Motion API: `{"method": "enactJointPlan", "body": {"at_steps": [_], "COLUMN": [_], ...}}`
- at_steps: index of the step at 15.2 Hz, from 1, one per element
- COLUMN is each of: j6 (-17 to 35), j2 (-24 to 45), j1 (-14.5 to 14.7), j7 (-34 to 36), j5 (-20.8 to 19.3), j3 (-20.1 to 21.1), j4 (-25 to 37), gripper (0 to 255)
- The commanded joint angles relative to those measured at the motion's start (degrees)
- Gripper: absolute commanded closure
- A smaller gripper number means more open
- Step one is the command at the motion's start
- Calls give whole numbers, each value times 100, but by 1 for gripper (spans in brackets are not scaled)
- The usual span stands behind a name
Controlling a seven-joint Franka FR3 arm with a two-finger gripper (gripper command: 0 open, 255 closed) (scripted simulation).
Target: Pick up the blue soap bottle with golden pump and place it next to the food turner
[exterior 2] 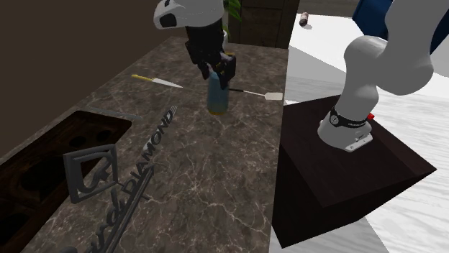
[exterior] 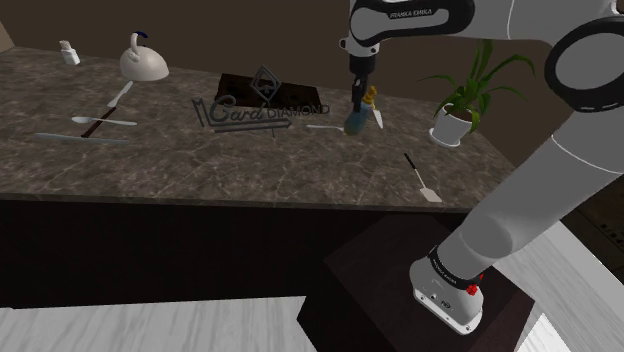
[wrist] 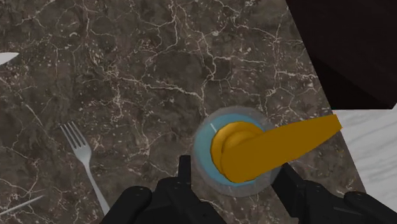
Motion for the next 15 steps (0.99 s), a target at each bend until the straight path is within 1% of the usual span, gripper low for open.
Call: {"method": "enactJointPlan", "body": {"at_steps": [1, 8, 15], "j6": [-34, -33, -83], "j2": [-259, -1028, -1559], "j1": [-121, -515, -910], "j7": [-254, -1091, -1973], "j5": [-20, -180, -436], "j3": [-120, -587, -1124], "j4": [-181, -792, -1080], "gripper": [255, 255, 255]}}
